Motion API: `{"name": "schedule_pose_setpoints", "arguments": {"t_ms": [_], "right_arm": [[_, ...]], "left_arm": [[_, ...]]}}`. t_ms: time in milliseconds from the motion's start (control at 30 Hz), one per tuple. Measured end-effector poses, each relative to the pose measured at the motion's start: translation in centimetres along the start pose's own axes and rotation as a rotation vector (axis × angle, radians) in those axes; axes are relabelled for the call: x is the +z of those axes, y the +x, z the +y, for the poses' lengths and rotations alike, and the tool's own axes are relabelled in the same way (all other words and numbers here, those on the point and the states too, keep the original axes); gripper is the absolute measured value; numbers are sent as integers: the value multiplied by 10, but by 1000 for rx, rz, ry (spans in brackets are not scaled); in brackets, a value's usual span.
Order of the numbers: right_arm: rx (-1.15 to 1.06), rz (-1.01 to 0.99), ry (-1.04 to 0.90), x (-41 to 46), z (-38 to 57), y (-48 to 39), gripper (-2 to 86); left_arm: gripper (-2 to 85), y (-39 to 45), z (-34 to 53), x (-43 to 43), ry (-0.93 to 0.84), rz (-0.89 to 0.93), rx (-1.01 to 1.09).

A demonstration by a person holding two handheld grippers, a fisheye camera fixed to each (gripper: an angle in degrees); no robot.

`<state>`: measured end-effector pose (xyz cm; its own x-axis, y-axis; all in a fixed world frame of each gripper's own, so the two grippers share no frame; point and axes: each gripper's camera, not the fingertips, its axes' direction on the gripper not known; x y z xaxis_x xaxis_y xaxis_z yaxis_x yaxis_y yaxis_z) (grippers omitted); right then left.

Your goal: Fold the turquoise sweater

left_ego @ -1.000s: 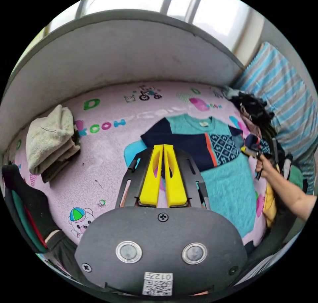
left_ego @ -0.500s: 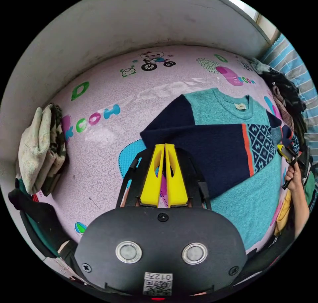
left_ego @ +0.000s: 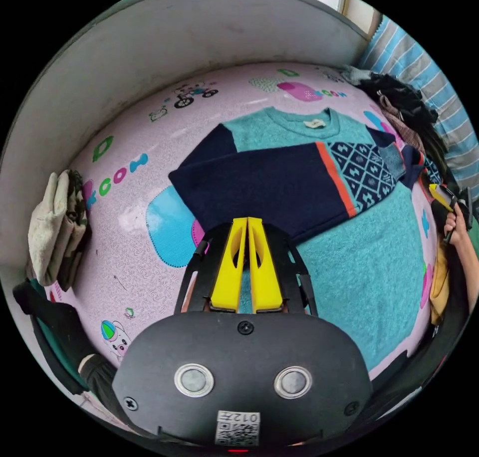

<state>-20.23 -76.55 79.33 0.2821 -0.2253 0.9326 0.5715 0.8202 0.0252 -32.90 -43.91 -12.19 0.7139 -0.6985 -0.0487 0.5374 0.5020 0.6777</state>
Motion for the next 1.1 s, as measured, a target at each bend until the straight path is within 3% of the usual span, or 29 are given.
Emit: {"name": "schedule_pose_setpoints", "arguments": {"t_ms": [267, 400, 600, 800, 900, 967, 1100], "right_arm": [[408, -156, 149, -31, -1, 88, 86], [458, -202, 192, -33, -3, 97, 68], [348, -218, 273, -56, -10, 69, 7], [-94, -167, 263, -76, -15, -43, 0], [-474, -111, 213, -66, 9, -145, -1], [-799, -56, 113, -34, 56, -227, 0], [-1078, 105, -139, 58, 137, -297, 15]], "left_arm": [[3, 11, -11, -9, -25, -66, -23], [6, 38, -12, -37, 112, 5, -63], [7, 75, -35, -40, 98, 267, -53], [7, 68, -33, -44, 110, 404, -144], [8, 54, -19, -46, 114, 399, -164], [9, 42, -8, -44, 114, 409, -195], [11, 17, 19, -24, 63, 479, -291]]}}
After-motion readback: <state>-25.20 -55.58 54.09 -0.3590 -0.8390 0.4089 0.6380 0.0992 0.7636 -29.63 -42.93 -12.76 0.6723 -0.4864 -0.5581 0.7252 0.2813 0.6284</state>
